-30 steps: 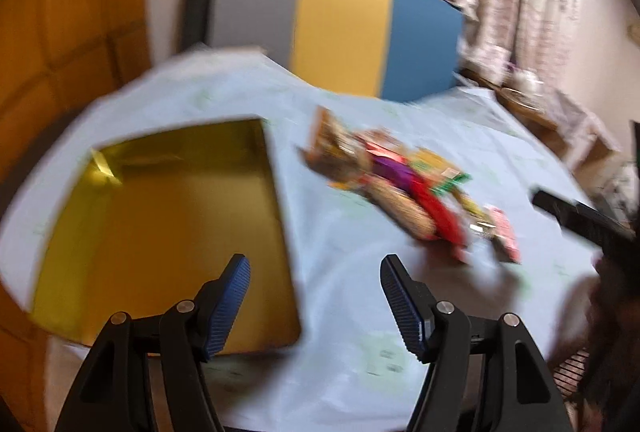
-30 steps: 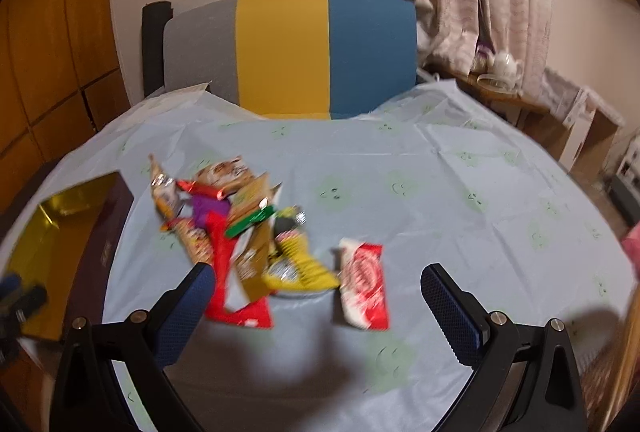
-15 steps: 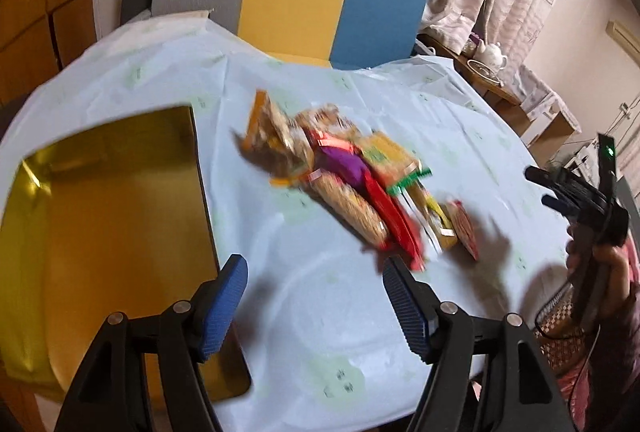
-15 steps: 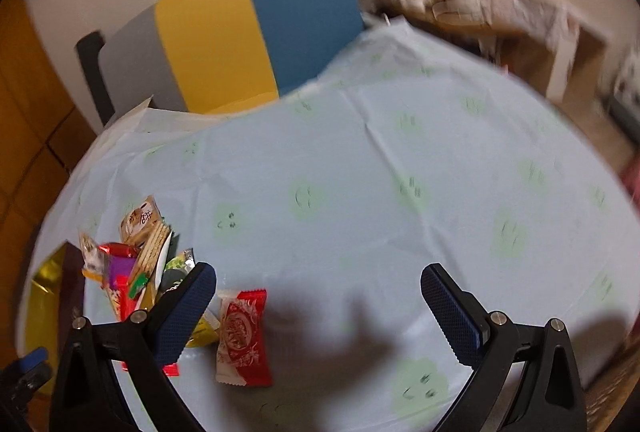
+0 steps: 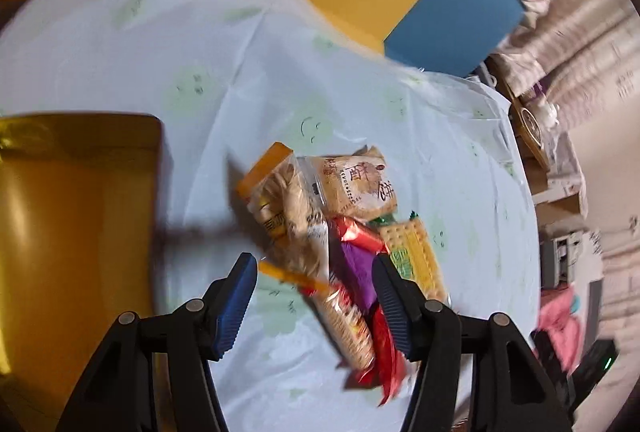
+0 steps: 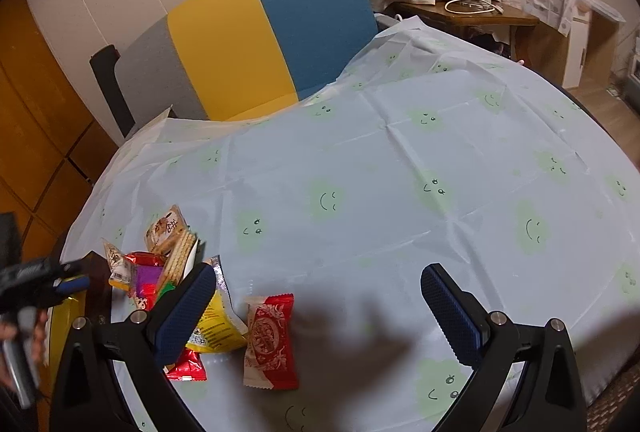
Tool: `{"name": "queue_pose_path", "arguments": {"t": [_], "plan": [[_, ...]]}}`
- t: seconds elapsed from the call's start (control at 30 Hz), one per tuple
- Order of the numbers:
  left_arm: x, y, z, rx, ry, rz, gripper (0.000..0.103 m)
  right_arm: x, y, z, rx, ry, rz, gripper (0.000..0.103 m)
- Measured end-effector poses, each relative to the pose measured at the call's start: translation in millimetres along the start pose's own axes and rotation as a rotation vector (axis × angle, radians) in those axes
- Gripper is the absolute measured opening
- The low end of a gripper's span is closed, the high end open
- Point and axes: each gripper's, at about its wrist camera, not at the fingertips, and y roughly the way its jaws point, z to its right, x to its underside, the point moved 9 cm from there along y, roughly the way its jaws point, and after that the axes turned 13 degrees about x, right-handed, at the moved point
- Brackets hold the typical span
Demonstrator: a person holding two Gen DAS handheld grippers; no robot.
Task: Organize snacks
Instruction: 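Grasp the clear pastry bag with the left gripper while the right grasps the red-and-white snack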
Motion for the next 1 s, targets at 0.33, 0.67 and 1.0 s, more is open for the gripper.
{"name": "queue_pose_path", "arguments": {"t": [0.33, 0.67, 1.0], "plan": [[-27.9, 32.7, -25.1, -0.117, -0.071, 0.049, 0.046, -1.4, -2.4, -0.8, -0.017, 0.010, 0.010, 0.103], [1.7, -17.9, -2.7, -0.025, 0.142, 0.143, 0.033, 10.6, 7.7, -11.1, 0.027, -0.082, -0.035, 0.103], [75.0, -42.7, 33.4, 0.056, 0.374, 0.108, 0.032, 48.3, 32.6, -28.5, -0.048, -0.094, -0.244, 0.065]]}}
